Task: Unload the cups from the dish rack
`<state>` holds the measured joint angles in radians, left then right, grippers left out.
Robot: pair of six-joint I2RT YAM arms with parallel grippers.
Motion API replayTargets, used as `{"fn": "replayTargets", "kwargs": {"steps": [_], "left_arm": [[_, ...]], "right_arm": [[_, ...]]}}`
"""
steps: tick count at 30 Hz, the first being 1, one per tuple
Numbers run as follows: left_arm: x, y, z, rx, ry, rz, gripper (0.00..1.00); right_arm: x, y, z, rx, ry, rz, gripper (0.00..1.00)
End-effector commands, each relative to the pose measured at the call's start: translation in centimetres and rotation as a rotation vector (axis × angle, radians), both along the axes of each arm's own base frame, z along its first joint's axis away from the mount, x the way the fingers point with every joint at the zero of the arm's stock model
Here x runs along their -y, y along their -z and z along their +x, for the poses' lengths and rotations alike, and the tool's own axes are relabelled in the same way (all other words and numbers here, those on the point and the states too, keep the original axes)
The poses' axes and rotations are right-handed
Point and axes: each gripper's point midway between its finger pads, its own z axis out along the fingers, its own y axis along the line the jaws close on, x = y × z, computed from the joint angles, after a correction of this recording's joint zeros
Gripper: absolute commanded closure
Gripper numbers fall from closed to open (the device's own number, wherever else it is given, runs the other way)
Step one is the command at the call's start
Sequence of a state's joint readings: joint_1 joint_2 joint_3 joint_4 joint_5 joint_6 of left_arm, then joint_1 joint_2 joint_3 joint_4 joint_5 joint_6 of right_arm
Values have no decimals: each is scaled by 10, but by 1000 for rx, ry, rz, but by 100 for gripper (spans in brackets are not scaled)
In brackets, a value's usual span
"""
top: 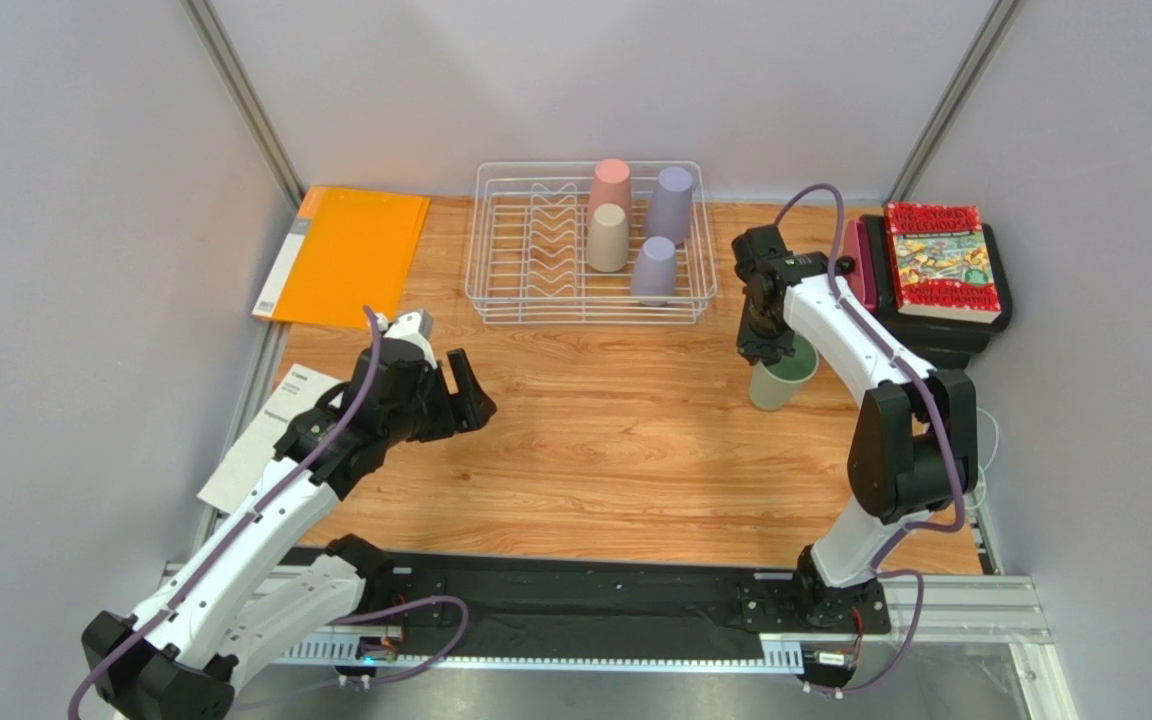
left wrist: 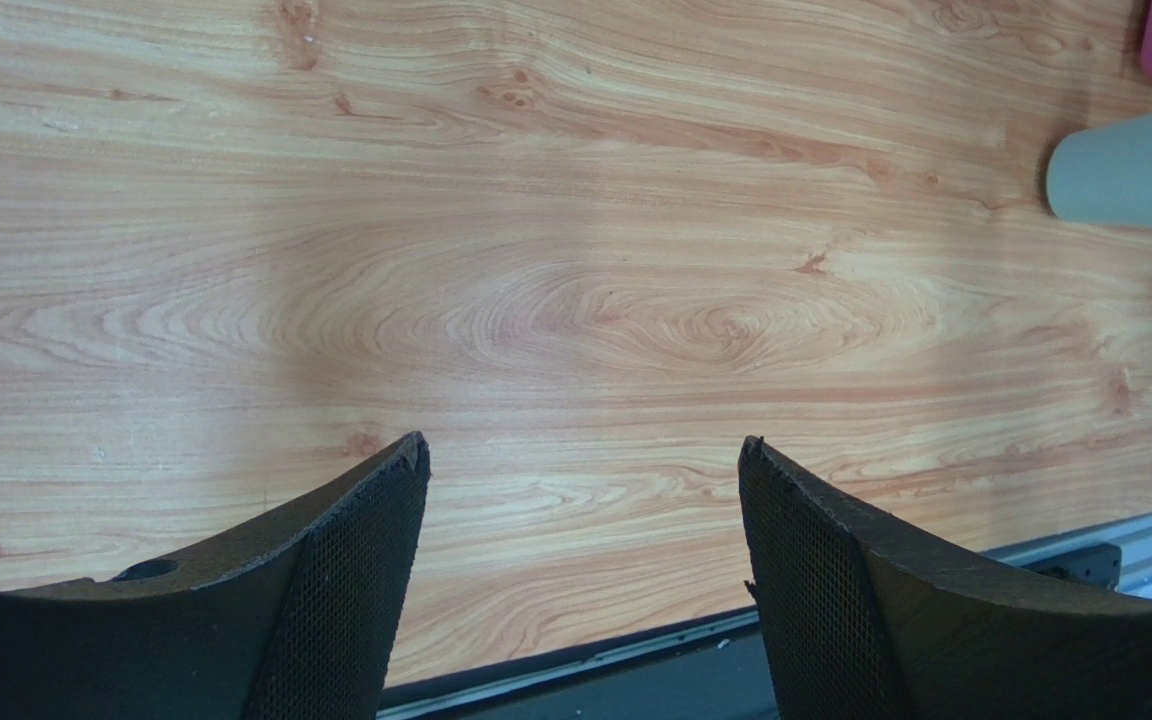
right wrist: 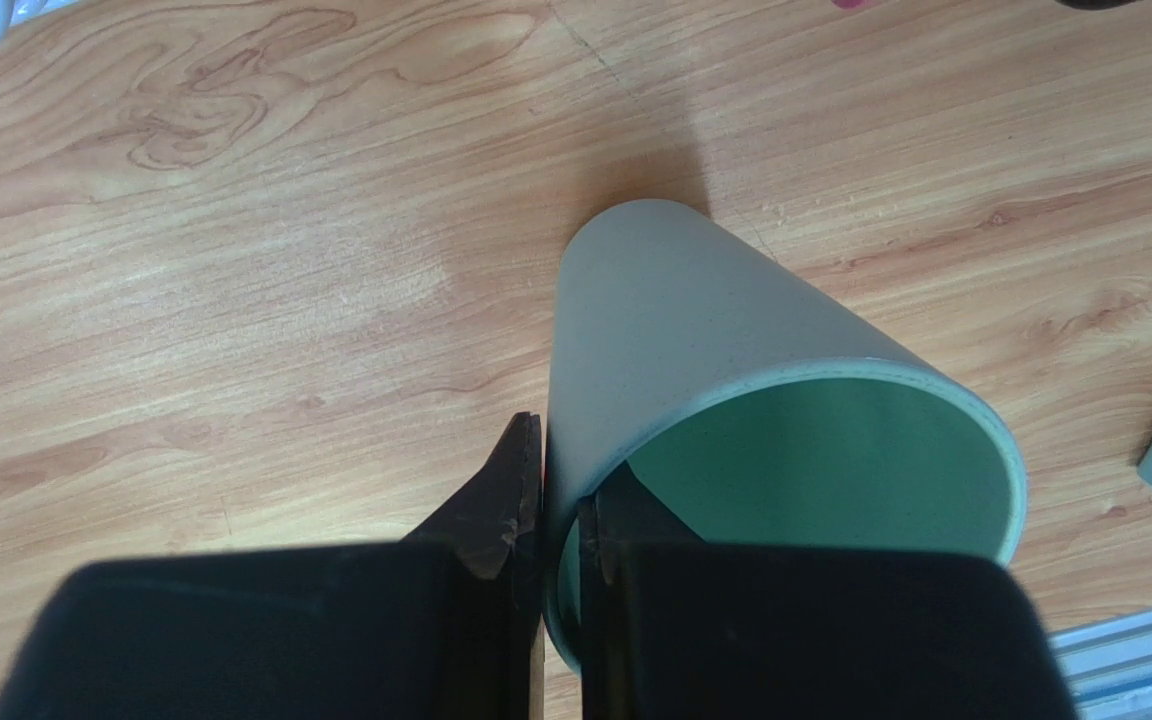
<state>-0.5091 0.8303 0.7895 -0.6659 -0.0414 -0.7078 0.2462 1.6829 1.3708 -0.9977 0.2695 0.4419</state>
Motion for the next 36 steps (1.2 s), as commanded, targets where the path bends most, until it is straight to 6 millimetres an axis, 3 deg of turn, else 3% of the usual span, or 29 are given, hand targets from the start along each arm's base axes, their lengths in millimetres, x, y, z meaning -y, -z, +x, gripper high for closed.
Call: {"fn": "replayTargets", "kwargs": {"steps": [1,7,15,20,27,32,36], "left_arm": [[4,-1,5,18,17,-7,19],[7,1,7,10,24,-3,19],[8,1,7,8,28,-2,18],[6,0,7,16,23,-5,16],[3,0,5,20,10,-3,15],[-3,-2,3,22,3,21,14],[-13,-3,-1,5,-1,83,13]], "right_arm": [[-6,3,20,49,-13,37,100],[-6,11,25,29,-9,26,98],[-2,2,27,54,-1,8,66],[-1,-33,29,141,5,8,59],[-4,-99,31,288,-1,19,58],[-14,-149,18,423,-32,65,58],[-35,-180,1,543,-112,141,56]]}}
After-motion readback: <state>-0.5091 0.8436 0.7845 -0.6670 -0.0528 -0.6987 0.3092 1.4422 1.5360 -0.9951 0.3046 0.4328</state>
